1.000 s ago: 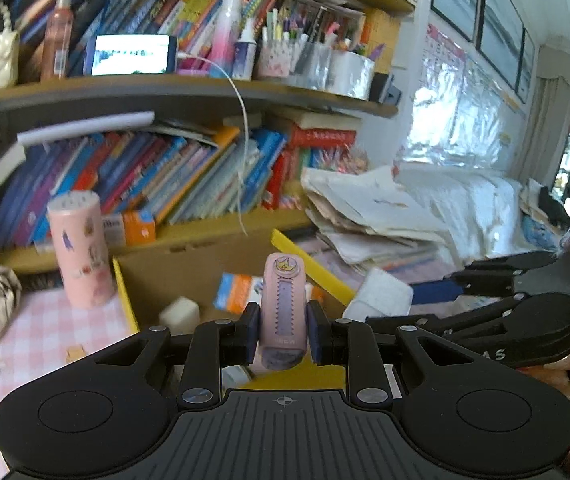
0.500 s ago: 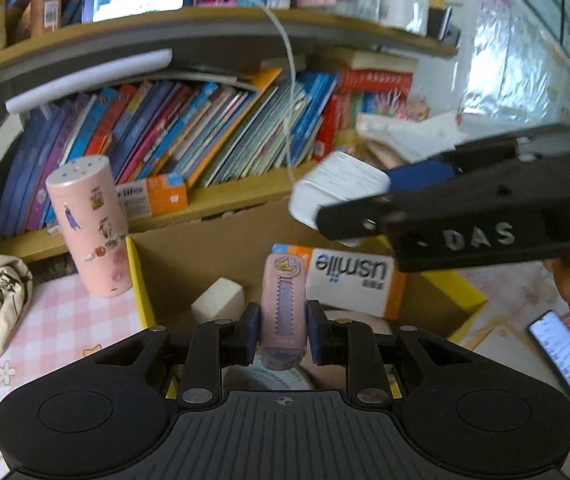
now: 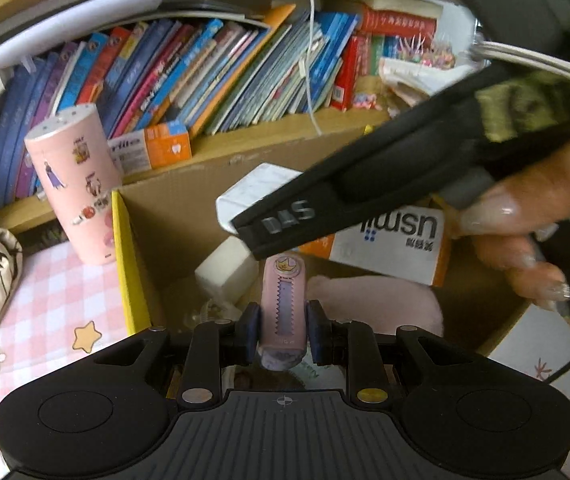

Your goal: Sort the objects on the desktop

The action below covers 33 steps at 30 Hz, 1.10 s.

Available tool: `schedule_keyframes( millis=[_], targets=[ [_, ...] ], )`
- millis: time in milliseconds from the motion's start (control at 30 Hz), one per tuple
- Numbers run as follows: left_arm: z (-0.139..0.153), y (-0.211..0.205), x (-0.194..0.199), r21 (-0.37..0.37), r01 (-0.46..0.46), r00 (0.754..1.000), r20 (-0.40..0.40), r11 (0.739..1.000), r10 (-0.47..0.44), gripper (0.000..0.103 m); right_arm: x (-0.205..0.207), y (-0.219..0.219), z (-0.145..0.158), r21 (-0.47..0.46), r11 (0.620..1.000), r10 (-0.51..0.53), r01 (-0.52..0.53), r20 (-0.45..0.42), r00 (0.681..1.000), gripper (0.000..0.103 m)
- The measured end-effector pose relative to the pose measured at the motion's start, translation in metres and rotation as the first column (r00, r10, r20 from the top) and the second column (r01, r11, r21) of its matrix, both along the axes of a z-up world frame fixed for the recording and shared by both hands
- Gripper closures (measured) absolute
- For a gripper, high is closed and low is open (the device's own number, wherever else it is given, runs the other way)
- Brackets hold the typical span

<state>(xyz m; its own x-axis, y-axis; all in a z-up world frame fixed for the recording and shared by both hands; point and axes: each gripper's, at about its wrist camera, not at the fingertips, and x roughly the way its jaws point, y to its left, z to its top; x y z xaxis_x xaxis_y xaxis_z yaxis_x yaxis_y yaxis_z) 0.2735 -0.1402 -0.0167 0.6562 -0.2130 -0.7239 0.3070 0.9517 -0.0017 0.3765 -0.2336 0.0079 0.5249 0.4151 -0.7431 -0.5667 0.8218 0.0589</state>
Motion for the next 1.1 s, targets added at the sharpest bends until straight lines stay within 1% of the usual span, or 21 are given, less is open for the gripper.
schedule_keyframes(
  millis=[233,367,400,467,500,533,567,633,767,833,1100],
  targets=[
    [-0.003,-0.002,0.003,0.011,-0.003,1.0,-0.01,1.0,0.003,0.079,0.02,0.013,-0.02,-0.055,0.998,-0.001,-0.003,-0.062,0.998,0.053],
    [-0.003,-0.003,0.002,0.016,-0.002,1.0,-0.005,1.0,0.002,0.079,0.023,0.012,-0.025,-0.043,0.999,-0.007,0.004,-0.082,0.997,0.052],
    [-0.003,-0.003,0.002,0.014,-0.001,1.0,-0.006,1.0,0.001,0.076,0.023,0.011,-0.025,-0.032,0.999,-0.011,0.009,-0.081,0.997,0.052],
    [-0.003,-0.003,0.002,0.015,0.002,1.0,-0.005,1.0,-0.002,0.072,0.02,0.007,-0.021,-0.007,1.0,-0.014,0.013,-0.066,0.998,0.044],
    [-0.002,-0.004,0.002,0.014,0.007,1.0,-0.001,1.0,-0.007,0.067,0.018,0.006,-0.018,0.004,1.0,-0.016,0.016,-0.057,0.998,0.037],
    [-0.001,-0.005,0.0,0.015,0.011,1.0,0.005,1.0,-0.011,0.061,0.016,0.004,-0.015,0.014,1.0,-0.018,0.018,-0.047,0.999,0.034],
    [0.001,-0.006,-0.002,0.018,0.013,1.0,0.015,1.0,-0.014,0.057,0.015,0.003,-0.011,0.021,1.0,-0.019,0.02,-0.038,0.999,0.034],
    [0.006,-0.009,-0.008,0.033,0.008,0.999,0.047,0.999,-0.009,0.036,0.009,-0.002,-0.005,0.033,0.999,-0.026,0.027,-0.018,0.999,0.028],
    [0.017,-0.011,-0.021,0.055,-0.013,0.994,0.108,0.998,0.007,0.03,-0.007,-0.014,0.008,0.065,0.997,-0.046,0.044,0.025,0.999,0.023],
    [0.022,-0.009,-0.028,0.052,-0.032,0.991,0.13,0.998,0.025,0.025,-0.015,-0.02,0.014,0.083,0.995,-0.06,0.056,0.044,0.997,0.021],
    [0.044,0.003,-0.069,0.029,-0.111,0.974,0.2,0.993,0.103,0.02,-0.057,-0.042,0.037,0.144,0.985,-0.117,0.097,0.14,0.983,0.014]
  ],
)
